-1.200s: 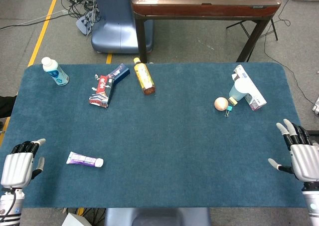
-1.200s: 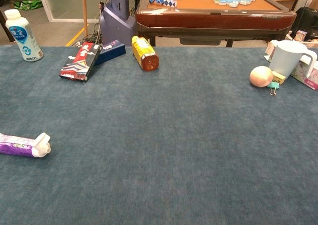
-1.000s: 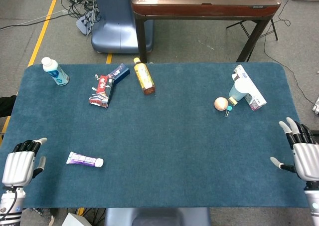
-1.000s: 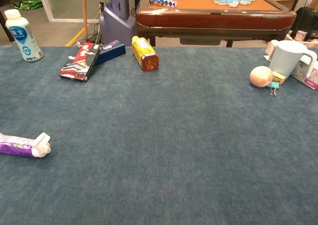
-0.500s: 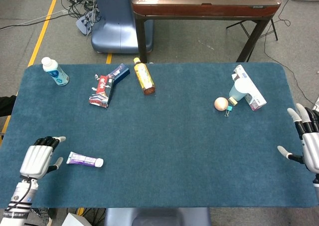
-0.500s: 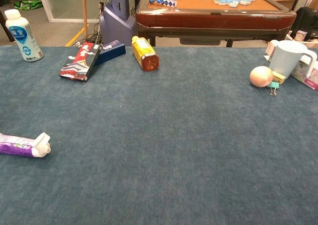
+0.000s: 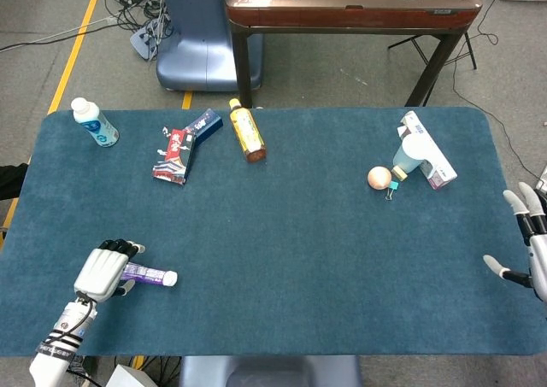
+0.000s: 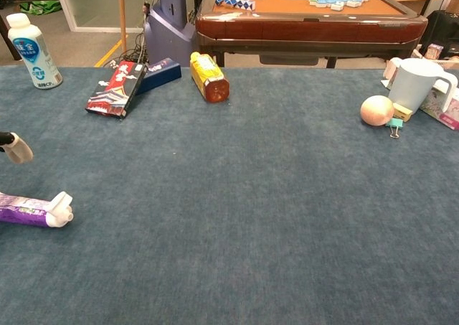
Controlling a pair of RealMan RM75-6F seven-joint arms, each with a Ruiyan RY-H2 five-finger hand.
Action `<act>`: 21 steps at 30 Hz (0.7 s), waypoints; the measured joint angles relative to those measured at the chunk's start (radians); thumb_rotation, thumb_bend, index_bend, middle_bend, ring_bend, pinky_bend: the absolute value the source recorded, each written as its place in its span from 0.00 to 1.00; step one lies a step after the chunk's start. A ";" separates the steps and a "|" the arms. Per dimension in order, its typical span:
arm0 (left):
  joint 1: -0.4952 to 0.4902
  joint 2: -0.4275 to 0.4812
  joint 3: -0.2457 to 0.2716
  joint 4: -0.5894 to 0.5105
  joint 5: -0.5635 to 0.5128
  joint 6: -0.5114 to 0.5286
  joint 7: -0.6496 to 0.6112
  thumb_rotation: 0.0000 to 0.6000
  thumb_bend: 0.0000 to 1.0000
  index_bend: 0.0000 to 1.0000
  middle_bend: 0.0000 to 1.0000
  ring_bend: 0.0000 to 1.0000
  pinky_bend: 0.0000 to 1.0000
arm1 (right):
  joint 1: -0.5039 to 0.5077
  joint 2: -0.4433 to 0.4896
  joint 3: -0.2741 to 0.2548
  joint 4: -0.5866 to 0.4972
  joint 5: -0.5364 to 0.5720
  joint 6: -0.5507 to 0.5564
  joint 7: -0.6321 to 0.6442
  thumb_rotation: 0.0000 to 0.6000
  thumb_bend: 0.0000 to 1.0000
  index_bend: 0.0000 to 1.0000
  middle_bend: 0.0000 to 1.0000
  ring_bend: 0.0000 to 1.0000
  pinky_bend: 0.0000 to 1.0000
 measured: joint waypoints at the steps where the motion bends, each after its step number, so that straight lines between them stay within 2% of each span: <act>1: -0.004 -0.007 0.002 0.008 0.000 -0.003 0.013 1.00 0.20 0.29 0.29 0.23 0.23 | -0.002 0.000 -0.001 0.001 -0.001 0.002 0.003 0.94 0.08 0.00 0.00 0.00 0.00; 10: -0.028 -0.023 0.018 0.022 -0.048 -0.058 0.059 1.00 0.20 0.30 0.29 0.23 0.22 | -0.020 0.001 -0.011 0.008 -0.003 0.019 0.026 0.94 0.08 0.00 0.00 0.00 0.00; 21: -0.035 -0.058 0.029 0.068 -0.073 -0.066 0.058 1.00 0.20 0.32 0.29 0.23 0.22 | -0.034 0.003 -0.017 0.015 -0.003 0.032 0.042 0.94 0.08 0.00 0.00 0.00 0.00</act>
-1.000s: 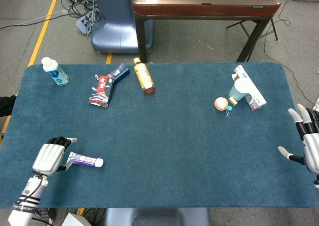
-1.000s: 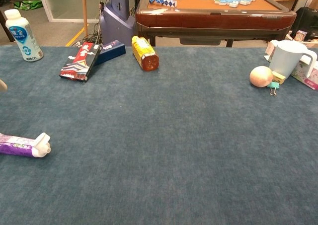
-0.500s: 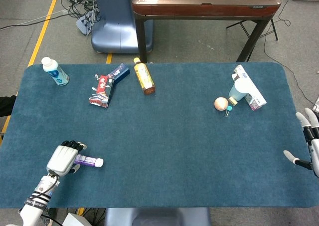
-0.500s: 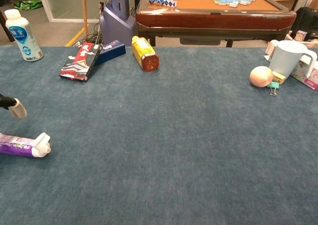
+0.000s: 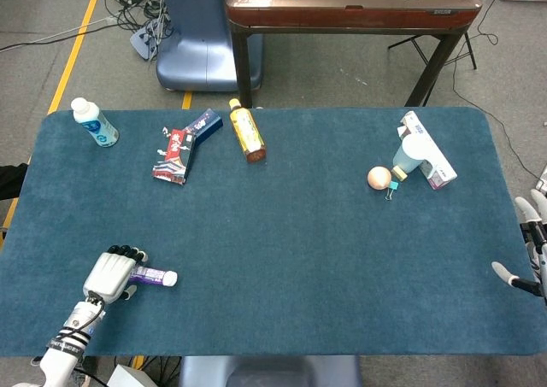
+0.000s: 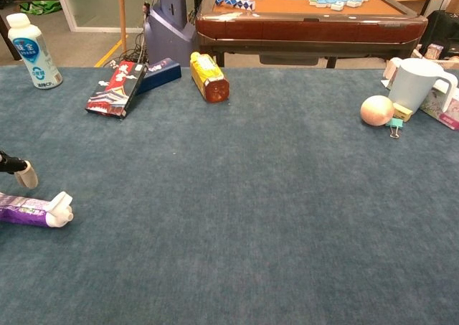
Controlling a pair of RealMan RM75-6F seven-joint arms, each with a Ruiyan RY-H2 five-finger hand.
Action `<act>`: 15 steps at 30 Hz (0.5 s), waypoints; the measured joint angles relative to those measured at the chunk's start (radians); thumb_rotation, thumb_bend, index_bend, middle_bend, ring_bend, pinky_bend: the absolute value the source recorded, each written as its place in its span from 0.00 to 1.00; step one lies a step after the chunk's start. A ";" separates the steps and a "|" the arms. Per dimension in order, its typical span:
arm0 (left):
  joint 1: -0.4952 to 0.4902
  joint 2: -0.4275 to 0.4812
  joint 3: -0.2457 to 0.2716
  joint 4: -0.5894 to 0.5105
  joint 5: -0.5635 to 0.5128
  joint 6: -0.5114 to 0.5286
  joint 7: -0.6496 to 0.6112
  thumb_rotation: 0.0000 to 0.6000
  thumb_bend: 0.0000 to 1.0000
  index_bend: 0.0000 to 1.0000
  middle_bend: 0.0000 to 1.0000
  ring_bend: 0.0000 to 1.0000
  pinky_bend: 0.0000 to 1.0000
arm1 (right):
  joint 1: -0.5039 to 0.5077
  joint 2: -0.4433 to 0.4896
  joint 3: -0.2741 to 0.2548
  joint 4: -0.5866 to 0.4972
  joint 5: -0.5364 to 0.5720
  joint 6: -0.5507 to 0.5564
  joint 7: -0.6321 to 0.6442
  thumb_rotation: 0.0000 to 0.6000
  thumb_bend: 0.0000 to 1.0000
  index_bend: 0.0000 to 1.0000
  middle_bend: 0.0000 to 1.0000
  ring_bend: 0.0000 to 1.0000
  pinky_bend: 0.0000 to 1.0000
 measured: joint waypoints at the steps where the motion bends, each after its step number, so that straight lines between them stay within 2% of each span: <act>1: -0.001 -0.002 0.001 0.004 0.000 0.000 -0.004 1.00 0.20 0.33 0.29 0.23 0.22 | -0.001 0.001 0.000 -0.001 0.000 0.002 0.000 0.94 0.08 0.00 0.00 0.00 0.00; 10: -0.012 -0.014 0.006 0.030 -0.011 -0.018 -0.022 1.00 0.20 0.33 0.30 0.23 0.22 | -0.013 0.004 -0.003 -0.008 0.001 0.015 -0.001 0.94 0.08 0.00 0.00 0.00 0.00; 15: -0.018 -0.020 0.009 0.041 -0.012 -0.023 -0.038 1.00 0.24 0.36 0.34 0.23 0.22 | -0.018 0.008 -0.002 -0.015 0.000 0.022 -0.001 0.94 0.08 0.00 0.00 0.00 0.00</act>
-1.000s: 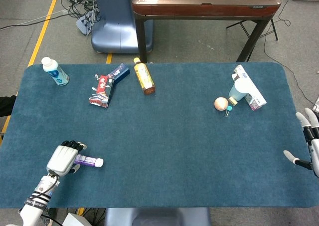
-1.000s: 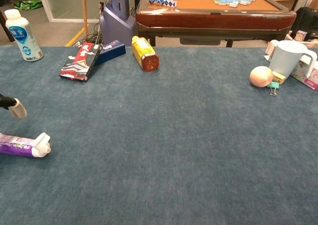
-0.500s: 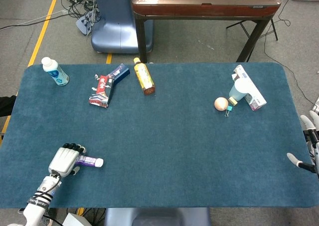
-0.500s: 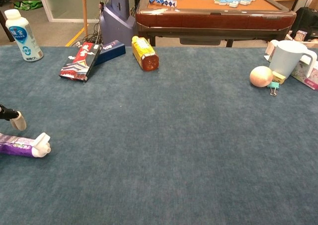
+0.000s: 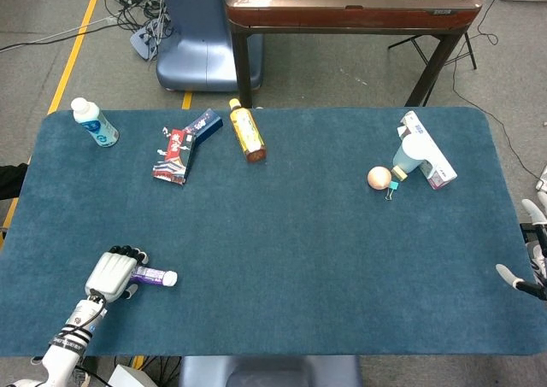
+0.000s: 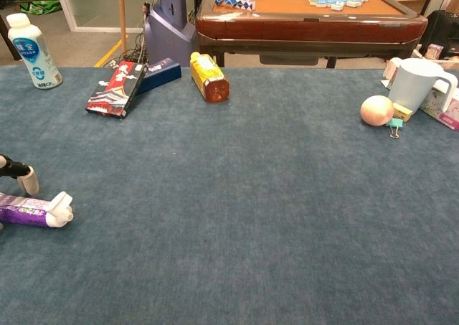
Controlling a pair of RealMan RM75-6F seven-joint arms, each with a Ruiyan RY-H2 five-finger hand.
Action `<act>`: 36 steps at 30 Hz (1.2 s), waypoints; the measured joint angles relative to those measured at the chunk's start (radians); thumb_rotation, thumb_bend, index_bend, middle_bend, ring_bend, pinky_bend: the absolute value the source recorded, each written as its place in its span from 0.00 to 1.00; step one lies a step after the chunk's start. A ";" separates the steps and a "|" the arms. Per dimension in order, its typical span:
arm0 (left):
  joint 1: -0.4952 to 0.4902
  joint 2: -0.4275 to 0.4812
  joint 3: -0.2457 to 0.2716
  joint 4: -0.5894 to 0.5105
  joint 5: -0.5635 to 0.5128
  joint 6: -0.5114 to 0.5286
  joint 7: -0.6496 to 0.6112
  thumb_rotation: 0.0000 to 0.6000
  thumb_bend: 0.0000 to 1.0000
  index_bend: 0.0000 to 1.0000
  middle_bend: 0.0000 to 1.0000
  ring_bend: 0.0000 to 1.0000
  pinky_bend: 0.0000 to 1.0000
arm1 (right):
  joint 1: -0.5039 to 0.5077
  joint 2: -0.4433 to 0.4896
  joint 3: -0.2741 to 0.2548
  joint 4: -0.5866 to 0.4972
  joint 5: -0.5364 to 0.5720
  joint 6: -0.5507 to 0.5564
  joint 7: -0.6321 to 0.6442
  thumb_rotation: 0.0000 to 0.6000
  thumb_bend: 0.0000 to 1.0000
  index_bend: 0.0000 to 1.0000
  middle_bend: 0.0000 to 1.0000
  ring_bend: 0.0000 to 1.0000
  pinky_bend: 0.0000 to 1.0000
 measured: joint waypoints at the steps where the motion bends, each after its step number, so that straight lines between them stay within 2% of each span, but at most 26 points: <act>1: -0.001 -0.002 0.001 0.003 0.001 0.000 -0.004 1.00 0.25 0.37 0.35 0.23 0.22 | -0.001 0.001 0.000 -0.001 0.000 0.001 0.000 0.94 0.08 0.00 0.00 0.00 0.00; 11: -0.007 -0.013 0.004 0.026 0.005 -0.002 -0.033 1.00 0.28 0.40 0.40 0.24 0.22 | -0.006 0.003 -0.001 -0.007 0.001 0.002 0.000 0.94 0.08 0.00 0.00 0.00 0.00; 20: -0.014 -0.029 0.003 0.067 0.044 0.012 -0.117 1.00 0.36 0.49 0.56 0.38 0.22 | -0.003 0.004 0.001 -0.015 0.001 -0.001 -0.008 0.94 0.08 0.00 0.00 0.00 0.00; 24: -0.022 -0.036 0.003 0.091 0.093 0.033 -0.178 1.00 0.37 0.52 0.61 0.41 0.22 | 0.003 0.005 0.001 -0.021 -0.010 -0.007 -0.015 0.94 0.08 0.00 0.00 0.00 0.00; 30: -0.056 -0.026 0.000 0.083 0.168 0.052 -0.266 1.00 0.39 0.53 0.64 0.43 0.23 | 0.036 0.026 -0.009 -0.053 -0.087 -0.047 0.015 0.94 0.08 0.00 0.02 0.00 0.00; 36: -0.106 0.024 -0.023 -0.011 0.186 0.026 -0.312 1.00 0.40 0.54 0.68 0.49 0.26 | 0.115 0.063 -0.011 -0.116 -0.180 -0.136 0.013 0.94 0.08 0.00 0.07 0.00 0.00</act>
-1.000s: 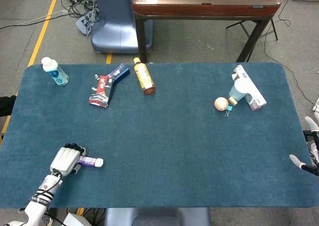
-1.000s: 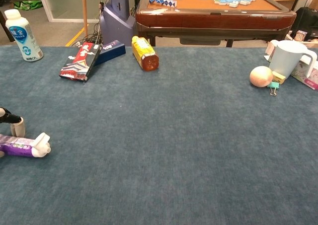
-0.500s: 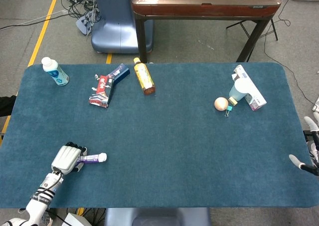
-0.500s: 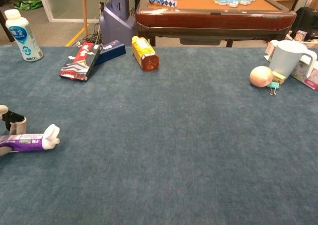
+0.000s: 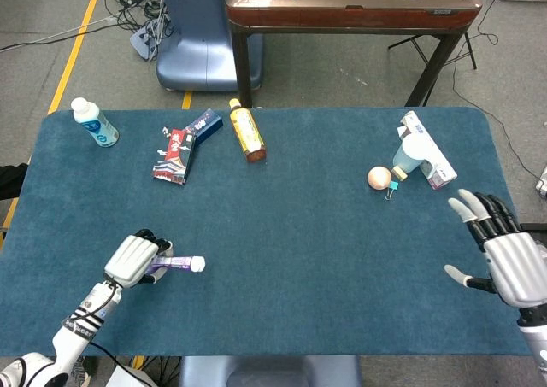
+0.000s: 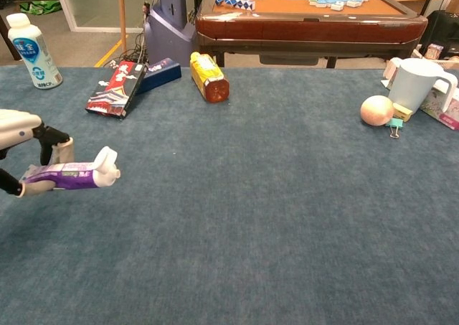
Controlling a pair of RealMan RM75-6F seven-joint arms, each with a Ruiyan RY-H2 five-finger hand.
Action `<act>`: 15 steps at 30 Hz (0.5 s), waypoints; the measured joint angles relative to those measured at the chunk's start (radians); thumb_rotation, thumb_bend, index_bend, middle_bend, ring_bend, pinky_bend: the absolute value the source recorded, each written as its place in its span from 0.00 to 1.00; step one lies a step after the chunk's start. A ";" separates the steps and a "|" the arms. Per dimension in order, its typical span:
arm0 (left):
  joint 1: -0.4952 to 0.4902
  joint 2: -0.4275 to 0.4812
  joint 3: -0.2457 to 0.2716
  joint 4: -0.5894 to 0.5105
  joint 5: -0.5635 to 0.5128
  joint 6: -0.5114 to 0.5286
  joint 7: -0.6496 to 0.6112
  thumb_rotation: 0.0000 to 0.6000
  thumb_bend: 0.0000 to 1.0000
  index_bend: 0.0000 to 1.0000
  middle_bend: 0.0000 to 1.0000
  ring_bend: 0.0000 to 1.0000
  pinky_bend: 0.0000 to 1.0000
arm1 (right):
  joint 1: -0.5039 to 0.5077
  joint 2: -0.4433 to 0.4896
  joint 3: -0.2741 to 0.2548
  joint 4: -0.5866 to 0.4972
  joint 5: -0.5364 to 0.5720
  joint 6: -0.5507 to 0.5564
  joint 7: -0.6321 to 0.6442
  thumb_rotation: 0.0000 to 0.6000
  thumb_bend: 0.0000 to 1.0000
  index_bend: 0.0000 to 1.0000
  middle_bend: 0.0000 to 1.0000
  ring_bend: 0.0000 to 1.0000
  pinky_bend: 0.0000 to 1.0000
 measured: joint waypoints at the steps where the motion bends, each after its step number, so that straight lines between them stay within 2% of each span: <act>1: -0.008 0.009 -0.005 -0.019 -0.003 -0.010 -0.004 1.00 0.41 0.54 0.69 0.49 0.26 | 0.016 0.005 0.000 -0.010 -0.014 -0.018 0.000 0.94 0.10 0.01 0.07 0.00 0.00; 8: -0.080 0.077 -0.060 -0.183 -0.099 -0.123 -0.013 1.00 0.43 0.57 0.70 0.50 0.26 | 0.173 -0.010 0.012 -0.070 -0.114 -0.192 0.007 0.91 0.26 0.14 0.10 0.00 0.00; 12: -0.124 0.101 -0.098 -0.250 -0.169 -0.175 0.003 1.00 0.44 0.57 0.71 0.50 0.27 | 0.267 -0.063 0.027 -0.090 -0.133 -0.295 -0.015 0.79 0.33 0.18 0.10 0.00 0.00; 15: -0.153 0.109 -0.120 -0.284 -0.214 -0.203 0.019 1.00 0.44 0.58 0.71 0.50 0.27 | 0.332 -0.114 0.045 -0.103 -0.129 -0.362 -0.053 0.72 0.34 0.21 0.10 0.00 0.00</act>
